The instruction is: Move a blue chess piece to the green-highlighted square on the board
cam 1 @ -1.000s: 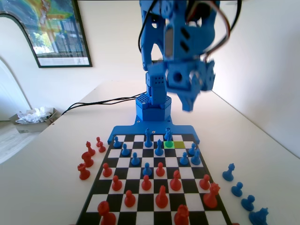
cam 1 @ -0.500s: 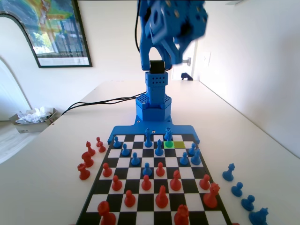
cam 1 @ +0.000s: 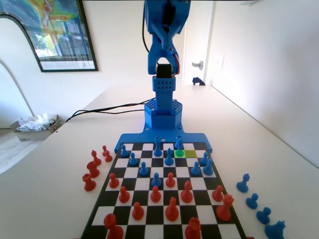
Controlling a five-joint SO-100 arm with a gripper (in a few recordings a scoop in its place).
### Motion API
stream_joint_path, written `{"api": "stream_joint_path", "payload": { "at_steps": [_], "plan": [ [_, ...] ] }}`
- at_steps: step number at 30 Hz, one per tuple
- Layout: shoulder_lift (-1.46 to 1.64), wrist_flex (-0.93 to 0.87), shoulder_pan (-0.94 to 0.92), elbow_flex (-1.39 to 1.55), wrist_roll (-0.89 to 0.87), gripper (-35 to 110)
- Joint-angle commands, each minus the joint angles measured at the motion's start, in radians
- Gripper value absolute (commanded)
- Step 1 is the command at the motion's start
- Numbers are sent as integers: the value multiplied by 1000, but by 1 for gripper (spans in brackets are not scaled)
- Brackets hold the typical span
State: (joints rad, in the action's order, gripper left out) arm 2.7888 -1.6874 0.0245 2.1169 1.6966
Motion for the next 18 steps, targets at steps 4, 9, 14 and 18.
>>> {"api": "stream_joint_path", "payload": {
  "at_steps": [4,9,14,18],
  "plan": [
    [91,69,12,55,-3,1],
    [146,84,-8,58,-3,1],
    [201,98,-25,60,-3,1],
    [261,112,-31,63,-5,1]
  ]
}}
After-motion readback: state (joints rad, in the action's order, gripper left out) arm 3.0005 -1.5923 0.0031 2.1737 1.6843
